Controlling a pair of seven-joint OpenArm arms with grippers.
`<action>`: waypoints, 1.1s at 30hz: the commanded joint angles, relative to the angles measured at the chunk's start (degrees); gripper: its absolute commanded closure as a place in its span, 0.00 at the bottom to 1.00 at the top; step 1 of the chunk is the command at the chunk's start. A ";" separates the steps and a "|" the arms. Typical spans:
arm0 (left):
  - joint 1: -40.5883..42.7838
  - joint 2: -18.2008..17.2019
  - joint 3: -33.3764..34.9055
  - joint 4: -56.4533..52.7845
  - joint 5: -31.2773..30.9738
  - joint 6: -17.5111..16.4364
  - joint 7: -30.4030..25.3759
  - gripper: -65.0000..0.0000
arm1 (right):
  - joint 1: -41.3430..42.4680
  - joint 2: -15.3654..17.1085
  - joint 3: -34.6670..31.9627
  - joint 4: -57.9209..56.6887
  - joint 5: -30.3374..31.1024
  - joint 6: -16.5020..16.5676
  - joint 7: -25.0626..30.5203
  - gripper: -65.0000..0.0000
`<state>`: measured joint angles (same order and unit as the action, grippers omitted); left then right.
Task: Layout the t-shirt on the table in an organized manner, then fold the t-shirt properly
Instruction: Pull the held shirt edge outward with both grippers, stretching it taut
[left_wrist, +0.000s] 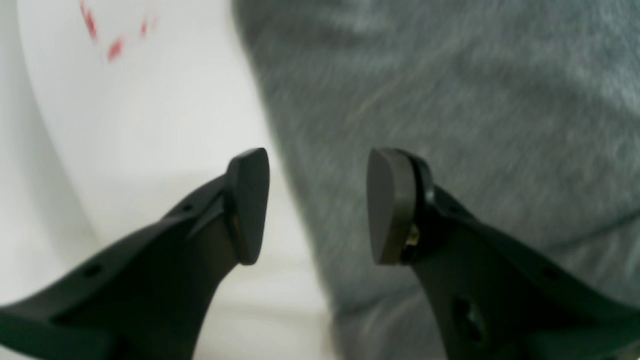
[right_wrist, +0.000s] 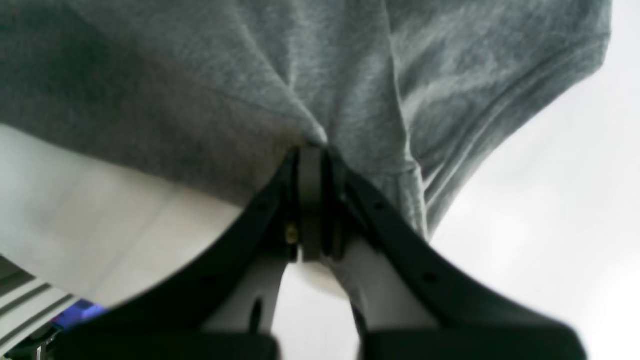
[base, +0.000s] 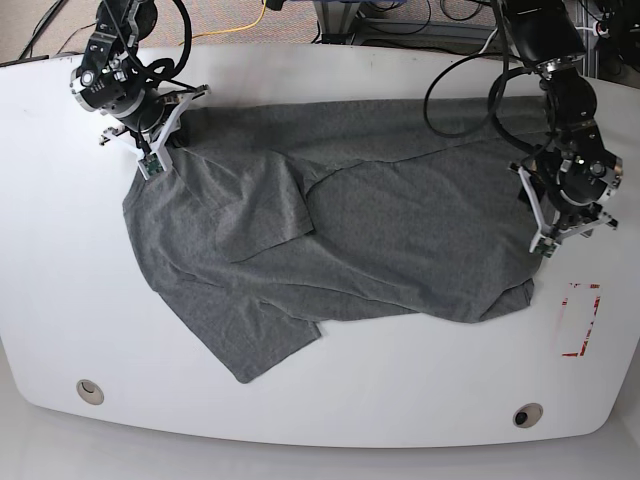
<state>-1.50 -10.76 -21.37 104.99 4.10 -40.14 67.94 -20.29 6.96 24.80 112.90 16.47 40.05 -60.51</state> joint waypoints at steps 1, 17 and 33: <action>-0.22 -1.24 -1.18 1.96 -3.18 0.14 1.46 0.54 | -0.85 -1.12 0.30 1.69 0.37 -0.05 0.69 1.00; 13.76 -8.27 -10.15 4.42 -21.37 0.14 1.90 0.54 | -3.49 -4.63 0.21 2.75 0.37 -0.05 0.69 1.00; 19.74 -11.96 -19.82 -3.06 -36.85 0.14 1.90 0.41 | -2.96 -4.81 -0.05 2.66 0.37 -0.05 0.69 1.00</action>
<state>18.39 -21.78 -40.97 103.55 -30.96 -39.94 70.59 -23.38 1.89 24.64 114.43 16.27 40.03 -60.66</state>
